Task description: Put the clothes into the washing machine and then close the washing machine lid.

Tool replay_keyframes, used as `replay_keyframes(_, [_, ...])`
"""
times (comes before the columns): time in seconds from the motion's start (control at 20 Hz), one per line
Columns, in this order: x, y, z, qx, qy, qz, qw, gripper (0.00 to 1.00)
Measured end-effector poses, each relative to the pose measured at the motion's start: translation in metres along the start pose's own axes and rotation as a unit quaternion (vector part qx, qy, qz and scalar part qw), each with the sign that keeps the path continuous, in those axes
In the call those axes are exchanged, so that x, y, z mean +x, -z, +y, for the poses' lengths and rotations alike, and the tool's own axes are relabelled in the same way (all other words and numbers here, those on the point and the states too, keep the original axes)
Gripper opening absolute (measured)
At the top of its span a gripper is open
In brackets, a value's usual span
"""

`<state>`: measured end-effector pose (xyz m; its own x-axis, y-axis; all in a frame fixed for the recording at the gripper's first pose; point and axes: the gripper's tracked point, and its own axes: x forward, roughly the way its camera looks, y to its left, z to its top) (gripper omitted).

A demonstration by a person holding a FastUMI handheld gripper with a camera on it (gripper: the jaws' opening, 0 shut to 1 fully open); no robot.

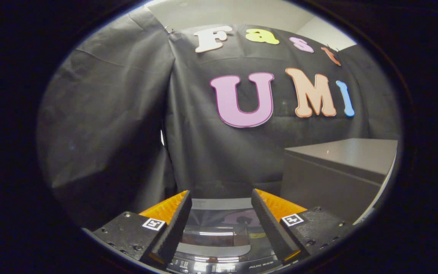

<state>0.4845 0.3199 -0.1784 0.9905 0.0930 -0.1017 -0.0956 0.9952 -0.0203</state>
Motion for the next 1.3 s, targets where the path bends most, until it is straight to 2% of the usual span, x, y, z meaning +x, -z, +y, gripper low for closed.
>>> replay_keyframes(0.35, [-0.021, -0.045, 0.002, -0.004, -0.012, -0.053, 0.999, 0.96])
replay_keyframes(0.75, [-0.057, -0.094, -0.006, -0.032, -0.002, -0.112, 0.993, 0.95])
replay_keyframes(0.95, [-0.079, -0.118, -0.003, -0.029, -0.026, -0.144, 0.989, 0.95])
replay_keyframes(1.1, [-0.11, -0.115, -0.019, -0.034, -0.022, -0.133, 0.99, 0.95])
replay_keyframes(1.3, [-0.16, -0.101, -0.048, -0.078, 0.001, -0.125, 0.989, 0.95])
